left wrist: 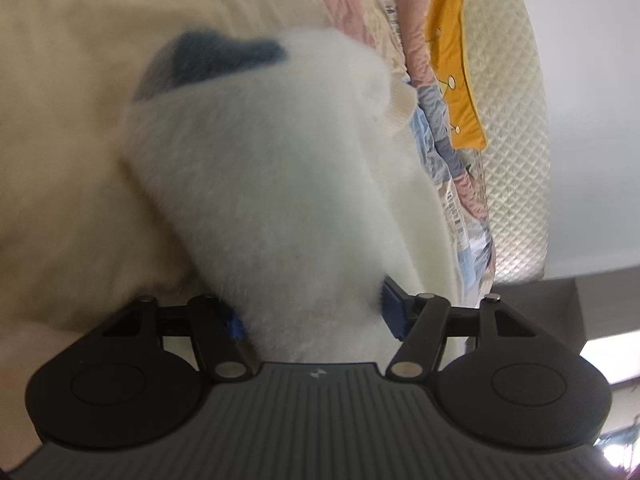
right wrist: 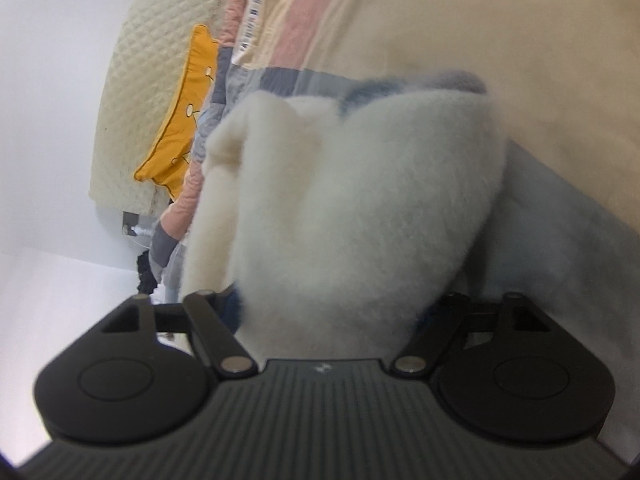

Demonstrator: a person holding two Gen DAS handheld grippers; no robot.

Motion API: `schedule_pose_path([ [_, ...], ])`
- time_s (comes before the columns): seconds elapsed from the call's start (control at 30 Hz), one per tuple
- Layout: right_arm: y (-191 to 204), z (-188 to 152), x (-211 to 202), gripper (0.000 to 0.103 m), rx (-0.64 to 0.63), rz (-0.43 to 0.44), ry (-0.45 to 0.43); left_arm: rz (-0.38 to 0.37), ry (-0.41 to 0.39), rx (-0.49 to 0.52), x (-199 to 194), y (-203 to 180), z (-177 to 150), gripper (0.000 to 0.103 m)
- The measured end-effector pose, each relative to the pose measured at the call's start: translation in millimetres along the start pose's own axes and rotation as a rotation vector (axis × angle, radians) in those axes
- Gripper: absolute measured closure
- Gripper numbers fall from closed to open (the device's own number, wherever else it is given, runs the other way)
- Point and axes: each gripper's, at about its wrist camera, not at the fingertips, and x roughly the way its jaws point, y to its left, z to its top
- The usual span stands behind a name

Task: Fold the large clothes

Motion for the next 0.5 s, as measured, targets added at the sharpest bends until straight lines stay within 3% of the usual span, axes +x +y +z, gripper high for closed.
schedule_pose_path([
  [0.1, 2, 4, -2, 0.042, -0.024, 0.007, -0.009, 0.018, -0.015, 0.046, -2, -5, -2, 0.044],
  [0.3, 10, 2, -14, 0.060, -0.103, 0.011, -0.032, -0.010, -0.047, 0.034, -20, -8, -4, 0.066],
  [0.5, 20, -6, -38, 0.065, -0.185, 0.035, -0.043, -0.022, -0.070, 0.100, -49, -26, -9, 0.069],
])
